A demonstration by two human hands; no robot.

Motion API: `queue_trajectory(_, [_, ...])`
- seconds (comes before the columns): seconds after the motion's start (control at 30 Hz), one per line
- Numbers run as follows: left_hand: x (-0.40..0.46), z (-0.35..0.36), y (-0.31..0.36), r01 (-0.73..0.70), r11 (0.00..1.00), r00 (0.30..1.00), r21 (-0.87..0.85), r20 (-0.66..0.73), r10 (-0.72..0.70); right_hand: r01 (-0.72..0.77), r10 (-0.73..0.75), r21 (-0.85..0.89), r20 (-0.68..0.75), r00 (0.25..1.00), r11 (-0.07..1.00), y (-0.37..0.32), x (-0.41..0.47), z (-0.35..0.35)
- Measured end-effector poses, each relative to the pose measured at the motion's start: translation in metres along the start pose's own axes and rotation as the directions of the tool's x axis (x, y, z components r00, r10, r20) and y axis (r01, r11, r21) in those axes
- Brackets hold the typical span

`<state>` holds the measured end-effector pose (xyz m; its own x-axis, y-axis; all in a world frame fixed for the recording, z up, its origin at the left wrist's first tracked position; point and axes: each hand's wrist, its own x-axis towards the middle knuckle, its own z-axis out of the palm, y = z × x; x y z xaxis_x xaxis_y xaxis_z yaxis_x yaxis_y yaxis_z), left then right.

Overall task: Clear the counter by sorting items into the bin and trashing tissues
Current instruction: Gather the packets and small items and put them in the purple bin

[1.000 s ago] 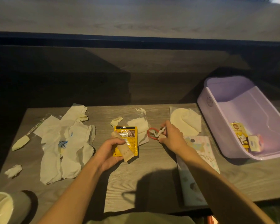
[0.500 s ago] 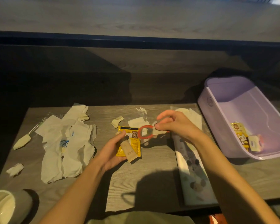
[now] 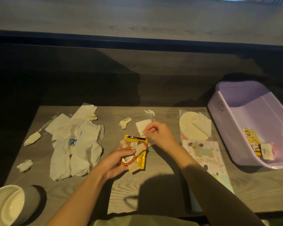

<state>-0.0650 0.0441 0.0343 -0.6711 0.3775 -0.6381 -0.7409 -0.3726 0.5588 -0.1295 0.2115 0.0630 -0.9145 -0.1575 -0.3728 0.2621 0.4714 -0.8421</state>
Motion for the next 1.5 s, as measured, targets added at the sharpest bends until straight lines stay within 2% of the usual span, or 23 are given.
queue_trajectory(0.07, [-0.003, -0.008, 0.001, -0.009, 1.000, 0.999, -0.021, -0.035, 0.008, -0.060, 0.049, -0.048, -0.199, 0.979, 0.997, 0.002, 0.018, -0.004])
queue_trajectory(0.1, [-0.004, -0.011, 0.001, -0.015, 0.999, 0.999, -0.032, -0.048, 0.013, -0.091, 0.073, -0.065, -0.245, 0.967, 0.994, 0.001, 0.026, -0.006])
queue_trajectory(0.2, [-0.011, -0.022, 0.004, -0.040, 0.997, 0.996, -0.065, -0.077, 0.035, -0.171, 0.136, -0.152, -0.215, 0.967, 0.973, -0.003, 0.048, -0.007])
queue_trajectory(0.33, [-0.020, -0.032, 0.006, -0.073, 0.993, 0.992, -0.094, -0.111, 0.063, -0.276, 0.211, -0.272, -0.245, 0.946, 0.922, -0.001, 0.064, 0.003])
queue_trajectory(0.43, [-0.024, -0.037, 0.006, -0.088, 0.991, 0.988, -0.097, -0.131, 0.075, -0.357, 0.263, -0.406, -0.269, 0.927, 0.841, 0.002, 0.063, 0.009])
queue_trajectory(0.6, [-0.025, -0.039, 0.004, -0.093, 0.991, 0.984, -0.091, -0.158, 0.078, -0.449, 0.380, -0.485, -0.239, 0.894, 0.751, -0.006, 0.066, 0.008])
queue_trajectory(0.73, [-0.025, -0.039, 0.003, -0.097, 0.992, 0.986, -0.081, -0.146, 0.084, -0.459, 0.435, -0.394, -0.154, 0.887, 0.797, -0.003, 0.064, 0.007])
queue_trajectory(0.83, [-0.025, -0.038, 0.005, -0.098, 0.992, 0.985, -0.076, -0.148, 0.086, -0.426, 0.422, -0.219, -0.064, 0.904, 0.878, -0.007, 0.054, 0.003])
queue_trajectory(0.93, [-0.025, -0.036, 0.005, -0.098, 0.992, 0.984, -0.077, -0.154, 0.085, -0.405, 0.406, -0.059, 0.003, 0.914, 0.912, -0.012, 0.047, 0.002])
queue_trajectory(1.03, [-0.025, -0.035, 0.005, -0.104, 0.991, 0.983, -0.086, -0.160, 0.089, -0.367, 0.368, 0.049, -0.012, 0.930, 0.929, -0.019, 0.042, 0.000])
queue_trajectory(1.3, [-0.025, -0.032, 0.016, -0.173, 0.973, 0.969, -0.155, -0.204, 0.139, -0.115, 0.125, 0.118, -0.086, 0.988, 0.986, -0.046, 0.021, -0.014])
queue_trajectory(1.43, [-0.025, -0.029, 0.025, -0.175, 0.965, 0.968, -0.196, -0.212, 0.133, 0.079, -0.070, 0.036, -0.223, 0.972, 0.996, -0.061, 0.007, -0.023])
queue_trajectory(1.5, [-0.024, -0.026, 0.028, -0.175, 0.960, 0.973, -0.218, -0.187, 0.135, 0.142, -0.125, 0.054, -0.248, 0.961, 0.988, -0.066, 0.003, -0.026])
